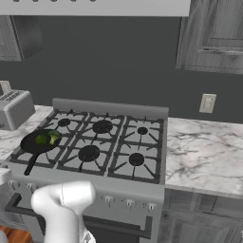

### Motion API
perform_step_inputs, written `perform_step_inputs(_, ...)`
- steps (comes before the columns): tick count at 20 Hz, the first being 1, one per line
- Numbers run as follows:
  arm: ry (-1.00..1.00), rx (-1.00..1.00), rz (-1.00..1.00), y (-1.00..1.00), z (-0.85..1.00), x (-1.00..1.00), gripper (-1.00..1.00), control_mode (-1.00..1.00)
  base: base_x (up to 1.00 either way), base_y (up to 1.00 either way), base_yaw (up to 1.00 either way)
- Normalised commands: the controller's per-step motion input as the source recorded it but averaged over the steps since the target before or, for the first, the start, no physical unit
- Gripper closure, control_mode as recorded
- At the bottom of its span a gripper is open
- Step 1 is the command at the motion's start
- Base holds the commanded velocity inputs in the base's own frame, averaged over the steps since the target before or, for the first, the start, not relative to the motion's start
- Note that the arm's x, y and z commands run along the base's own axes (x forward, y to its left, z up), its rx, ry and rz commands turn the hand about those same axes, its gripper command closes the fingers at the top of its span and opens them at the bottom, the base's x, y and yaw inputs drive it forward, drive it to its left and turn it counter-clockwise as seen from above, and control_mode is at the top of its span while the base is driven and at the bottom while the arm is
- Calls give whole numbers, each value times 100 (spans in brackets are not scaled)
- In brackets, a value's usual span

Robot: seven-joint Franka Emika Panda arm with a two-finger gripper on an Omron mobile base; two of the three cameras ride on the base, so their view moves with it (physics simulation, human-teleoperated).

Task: Put the lime and broccoli in the pan. Then turn on the front left burner and set the heat to medium.

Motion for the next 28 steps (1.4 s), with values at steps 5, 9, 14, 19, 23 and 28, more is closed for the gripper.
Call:
perform_step_inputs(5,-2,0,0,9,-47,0,-100,-100,0,0,0)
perform_step_inputs(9,-5,0,0,1,-31,0,-100,-100,0,0,0)
perform_step_inputs(14,-6,0,-2,0,-22,-4,-100,-100,0,0,0)
perform_step_inputs(19,-7,0,-3,0,-6,-19,-100,-100,0,0,0)
perform_step_inputs(23,-7,0,-3,0,-16,-18,-100,-100,0,0,0)
perform_step_inputs(28,-1,6,-1,0,-6,-7,-100,-100,0,0,0)
